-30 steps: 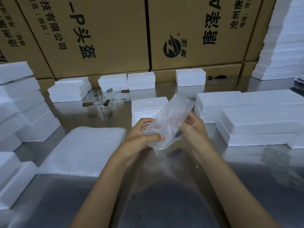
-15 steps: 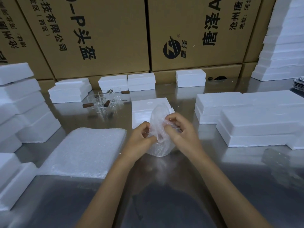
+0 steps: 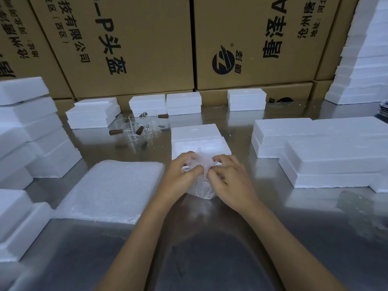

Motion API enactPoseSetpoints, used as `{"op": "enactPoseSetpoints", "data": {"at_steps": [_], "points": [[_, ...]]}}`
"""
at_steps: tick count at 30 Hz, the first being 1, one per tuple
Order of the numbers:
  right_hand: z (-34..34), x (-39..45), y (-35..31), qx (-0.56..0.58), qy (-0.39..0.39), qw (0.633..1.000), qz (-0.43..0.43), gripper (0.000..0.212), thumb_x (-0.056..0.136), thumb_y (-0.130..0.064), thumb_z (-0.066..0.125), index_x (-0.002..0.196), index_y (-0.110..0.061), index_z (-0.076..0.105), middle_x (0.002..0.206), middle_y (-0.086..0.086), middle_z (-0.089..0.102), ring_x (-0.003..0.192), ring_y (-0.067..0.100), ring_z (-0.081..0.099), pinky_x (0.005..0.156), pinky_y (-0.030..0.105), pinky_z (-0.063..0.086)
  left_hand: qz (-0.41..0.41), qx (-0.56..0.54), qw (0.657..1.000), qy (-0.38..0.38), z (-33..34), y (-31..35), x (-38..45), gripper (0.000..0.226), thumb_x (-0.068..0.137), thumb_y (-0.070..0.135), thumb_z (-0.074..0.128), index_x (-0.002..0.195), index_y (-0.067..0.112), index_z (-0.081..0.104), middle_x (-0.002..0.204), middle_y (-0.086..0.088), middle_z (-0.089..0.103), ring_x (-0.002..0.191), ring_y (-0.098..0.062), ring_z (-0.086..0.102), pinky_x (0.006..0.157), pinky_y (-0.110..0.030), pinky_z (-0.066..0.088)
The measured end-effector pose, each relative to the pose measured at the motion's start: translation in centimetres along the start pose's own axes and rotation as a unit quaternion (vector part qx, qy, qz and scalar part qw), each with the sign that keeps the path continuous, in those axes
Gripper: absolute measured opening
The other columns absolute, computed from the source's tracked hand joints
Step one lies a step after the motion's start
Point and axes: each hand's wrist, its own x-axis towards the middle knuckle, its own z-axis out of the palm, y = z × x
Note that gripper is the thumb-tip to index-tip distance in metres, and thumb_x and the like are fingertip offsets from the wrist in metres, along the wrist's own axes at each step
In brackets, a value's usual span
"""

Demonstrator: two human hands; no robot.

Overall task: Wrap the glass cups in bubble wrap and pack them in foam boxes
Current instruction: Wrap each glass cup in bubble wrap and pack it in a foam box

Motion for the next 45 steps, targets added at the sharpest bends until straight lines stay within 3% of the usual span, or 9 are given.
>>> {"op": "enactPoseSetpoints", "data": {"at_steps": [4,8,13,19,25,31,38,41,45], "points": [[0.2,0.0,-0.8,0.055,0.088,0.995,0.0,0.034,0.08,-0.041,0.042,0.066,-0.021,0.065,0.102,-0.013,0.064,0.1,-0.001,0.043,0.089,0.035,0.047,0.074,0.085,0.993,0.034,0.3,-1.0,0.2,0.013,0.091,0.006,0.061,0.093,0.015,0.07,0.105,0.004,0.067,0.099,-0.004,0.061,0.091,-0.026,0.047],[0.1,0.1,-1.3,0.1,0.171,0.98,-0.013,0.024,0.081,-0.032,0.046,0.075,-0.02,0.066,0.095,-0.016,0.064,0.1,0.003,0.05,0.083,0.03,0.046,0.114,0.187,0.976,-0.001,0.5,-1.2,0.0,0.016,0.087,0.029,0.05,0.084,0.025,0.065,0.098,0.014,0.062,0.101,-0.011,0.058,0.088,-0.029,0.047],[0.7,-0.2,-0.3,-0.011,0.051,0.999,0.009,0.039,0.085,-0.033,0.035,0.061,-0.022,0.063,0.118,-0.01,0.065,0.118,0.005,0.042,0.091,0.024,0.024,0.133,0.169,0.976,0.006,0.4,-1.0,-0.3,0.029,0.084,0.04,0.041,0.09,0.023,0.064,0.1,0.017,0.059,0.102,-0.007,0.056,0.088,-0.03,0.048],[0.9,-0.2,0.0,-0.057,0.01,0.998,0.002,0.033,0.082,-0.033,0.028,0.056,-0.034,0.048,0.129,-0.009,0.063,0.127,0.006,0.039,0.096,0.02,0.019,0.176,0.224,0.958,0.026,-0.3,-1.2,-0.2,0.04,0.088,0.03,0.037,0.065,0.016,0.068,0.106,0.016,0.062,0.104,-0.005,0.051,0.088,-0.028,0.043],[0.0,0.3,-0.4,0.106,0.101,0.989,0.029,0.03,0.083,-0.029,0.039,0.074,-0.017,0.066,0.092,-0.013,0.067,0.099,0.008,0.055,0.079,0.018,0.044,0.152,0.357,0.921,-0.026,0.0,-1.4,-0.2,0.051,0.089,0.033,0.03,0.087,0.013,0.078,0.123,0.006,0.066,0.104,-0.01,0.05,0.09,-0.031,0.042],[-1.0,0.6,0.3,0.148,0.058,0.986,0.053,0.023,0.086,-0.021,0.047,0.077,-0.024,0.067,0.083,-0.021,0.067,0.097,0.0,0.053,0.073,0.003,0.037,0.15,0.242,0.959,0.005,-0.1,-1.2,-0.3,0.02,0.086,0.043,0.048,0.084,0.027,0.059,0.096,0.013,0.06,0.093,-0.009,0.055,0.081,-0.035,0.049],[-0.4,0.3,0.5,0.085,-0.016,0.996,0.035,0.024,0.088,-0.019,0.048,0.07,-0.028,0.061,0.083,-0.013,0.066,0.096,0.006,0.05,0.078,0.023,0.043,0.115,0.34,0.93,-0.074,0.7,-1.8,-0.5,0.05,0.07,0.071,0.05,0.101,0.037,0.069,0.098,0.016,0.056,0.096,-0.004,0.054,0.08,-0.035,0.053],[-0.6,0.3,-0.3,0.146,0.032,0.988,0.044,0.021,0.086,-0.02,0.048,0.08,-0.022,0.068,0.088,-0.015,0.067,0.098,0.004,0.054,0.078,0.013,0.043,0.132,0.303,0.943,-0.033,0.7,-1.3,-0.4,0.041,0.067,0.065,0.057,0.089,0.03,0.064,0.092,0.013,0.057,0.091,-0.006,0.054,0.077,-0.033,0.051],[-1.2,0.6,-0.2,0.213,0.129,0.967,0.056,0.038,0.088,-0.037,0.047,0.123,-0.031,0.058,0.121,-0.013,0.061,0.117,0.005,0.054,0.092,0.014,0.042,0.169,0.223,0.953,0.114,0.2,-0.9,-0.2,0.05,0.073,0.05,0.074,0.113,0.042,0.044,0.111,0.04,0.045,0.099,0.006,0.042,0.078,-0.009,0.038]]}}
